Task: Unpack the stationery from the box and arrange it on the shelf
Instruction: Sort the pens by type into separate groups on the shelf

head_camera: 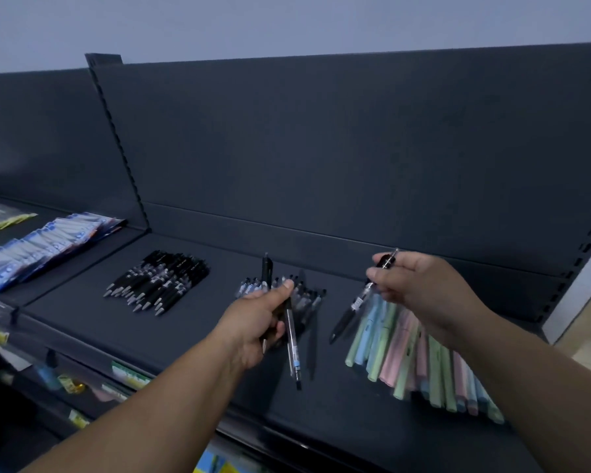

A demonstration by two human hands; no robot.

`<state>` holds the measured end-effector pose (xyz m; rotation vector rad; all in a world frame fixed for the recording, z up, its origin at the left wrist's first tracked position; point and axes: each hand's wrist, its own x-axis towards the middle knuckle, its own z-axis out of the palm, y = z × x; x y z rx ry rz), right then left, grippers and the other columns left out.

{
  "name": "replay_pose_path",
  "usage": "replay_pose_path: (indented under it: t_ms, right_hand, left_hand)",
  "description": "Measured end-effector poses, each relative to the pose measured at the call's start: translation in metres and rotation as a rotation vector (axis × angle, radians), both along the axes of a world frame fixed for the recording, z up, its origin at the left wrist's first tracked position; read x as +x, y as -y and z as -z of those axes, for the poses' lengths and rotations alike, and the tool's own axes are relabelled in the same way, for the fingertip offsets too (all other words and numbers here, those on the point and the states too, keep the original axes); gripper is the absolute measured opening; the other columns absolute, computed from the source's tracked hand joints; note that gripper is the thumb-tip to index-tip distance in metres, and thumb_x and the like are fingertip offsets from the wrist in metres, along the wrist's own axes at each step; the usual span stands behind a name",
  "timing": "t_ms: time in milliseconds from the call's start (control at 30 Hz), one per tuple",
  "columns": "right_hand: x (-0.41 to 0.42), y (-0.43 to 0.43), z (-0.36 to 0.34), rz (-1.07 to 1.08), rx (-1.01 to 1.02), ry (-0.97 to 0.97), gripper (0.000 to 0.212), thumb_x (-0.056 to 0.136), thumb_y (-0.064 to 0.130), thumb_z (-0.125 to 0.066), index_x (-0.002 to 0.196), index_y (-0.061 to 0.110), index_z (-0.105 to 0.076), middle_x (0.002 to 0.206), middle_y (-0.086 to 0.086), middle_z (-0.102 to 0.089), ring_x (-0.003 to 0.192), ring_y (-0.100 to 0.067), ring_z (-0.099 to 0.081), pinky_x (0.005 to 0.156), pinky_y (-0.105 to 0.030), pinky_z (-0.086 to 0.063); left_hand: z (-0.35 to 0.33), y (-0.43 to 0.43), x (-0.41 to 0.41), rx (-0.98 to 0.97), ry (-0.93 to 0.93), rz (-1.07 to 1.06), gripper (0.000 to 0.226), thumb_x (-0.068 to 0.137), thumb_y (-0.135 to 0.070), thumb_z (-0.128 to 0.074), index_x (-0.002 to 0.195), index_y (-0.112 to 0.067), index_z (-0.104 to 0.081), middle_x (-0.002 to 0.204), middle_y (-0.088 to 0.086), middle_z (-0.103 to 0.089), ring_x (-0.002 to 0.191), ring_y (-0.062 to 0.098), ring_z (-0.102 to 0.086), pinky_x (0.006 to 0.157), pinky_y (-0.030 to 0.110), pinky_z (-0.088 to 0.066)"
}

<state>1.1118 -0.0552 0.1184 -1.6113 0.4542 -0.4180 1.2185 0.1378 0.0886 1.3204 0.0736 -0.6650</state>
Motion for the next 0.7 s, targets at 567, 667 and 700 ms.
replay_pose_path:
  t_ms: [567, 667, 700]
  right_hand:
    - [0.099, -0.135, 0.020, -0.292, -0.248, -0.359, 0.016, 0.085, 0.037, -0.069, 0.085, 0.021, -0.070, 0.049, 0.015, -0.056, 0.044, 0.002, -0.048, 0.051, -0.018, -0.039]
    - [0.113, -0.144, 0.024, -0.272, -0.127, -0.400, 0.026, 0.084, 0.039, -0.069, 0.092, 0.015, -0.069, 0.048, 0.006, -0.051, 0.044, -0.009, -0.044, 0.049, -0.024, -0.038]
    - [0.118, -0.147, 0.025, -0.273, -0.124, -0.410, 0.028, 0.084, 0.040, -0.069, 0.093, 0.013, -0.069, 0.048, 0.004, -0.050, 0.044, -0.010, -0.043, 0.048, -0.024, -0.036]
  left_hand:
    - [-0.013, -0.074, 0.093, -0.144, -0.028, 0.119, 0.014, 0.087, -0.027, -0.065, 0.091, -0.014, -0.066, 0.059, -0.006, -0.056, 0.037, 0.001, -0.037, 0.043, 0.012, -0.045]
    - [-0.007, -0.086, 0.107, -0.087, -0.017, 0.168, 0.006, 0.089, -0.021, -0.065, 0.089, -0.015, -0.063, 0.070, -0.005, -0.063, 0.037, 0.000, -0.039, 0.046, 0.014, -0.047]
    - [-0.006, -0.089, 0.111, -0.078, -0.014, 0.187, 0.006, 0.089, -0.021, -0.065, 0.090, -0.016, -0.063, 0.072, -0.005, -0.065, 0.037, 0.000, -0.039, 0.047, 0.014, -0.048]
